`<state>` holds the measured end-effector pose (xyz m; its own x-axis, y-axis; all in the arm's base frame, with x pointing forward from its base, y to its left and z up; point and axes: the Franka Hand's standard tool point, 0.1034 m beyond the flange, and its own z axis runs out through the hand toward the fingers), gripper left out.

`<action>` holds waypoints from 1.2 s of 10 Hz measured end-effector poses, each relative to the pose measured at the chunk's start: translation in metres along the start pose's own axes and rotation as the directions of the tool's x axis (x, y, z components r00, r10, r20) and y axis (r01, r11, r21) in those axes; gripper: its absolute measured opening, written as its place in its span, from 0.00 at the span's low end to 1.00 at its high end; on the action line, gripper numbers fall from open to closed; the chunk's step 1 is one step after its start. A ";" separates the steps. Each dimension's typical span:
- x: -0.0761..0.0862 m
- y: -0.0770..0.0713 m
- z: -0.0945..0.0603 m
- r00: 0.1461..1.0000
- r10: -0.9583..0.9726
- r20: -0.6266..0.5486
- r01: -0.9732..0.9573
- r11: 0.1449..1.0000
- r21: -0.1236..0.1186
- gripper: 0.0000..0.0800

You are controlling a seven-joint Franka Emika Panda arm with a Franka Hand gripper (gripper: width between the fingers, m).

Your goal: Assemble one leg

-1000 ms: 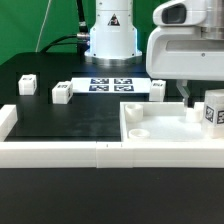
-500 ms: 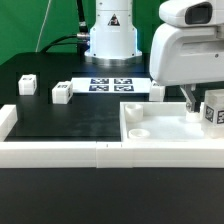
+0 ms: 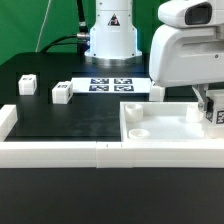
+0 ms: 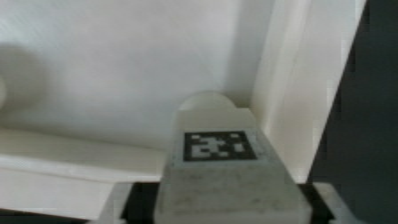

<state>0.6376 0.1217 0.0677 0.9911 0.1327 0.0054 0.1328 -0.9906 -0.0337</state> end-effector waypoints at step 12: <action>0.000 0.001 0.000 0.377 0.926 0.011 -0.925 0.375 0.054 0.36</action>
Offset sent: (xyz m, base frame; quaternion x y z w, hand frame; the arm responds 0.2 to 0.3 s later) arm -0.0128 0.0004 -0.0082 0.0425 0.0239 0.3843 0.9219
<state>0.6376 0.1210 0.0677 0.4962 -0.8673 -0.0400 -0.8671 -0.4928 -0.0721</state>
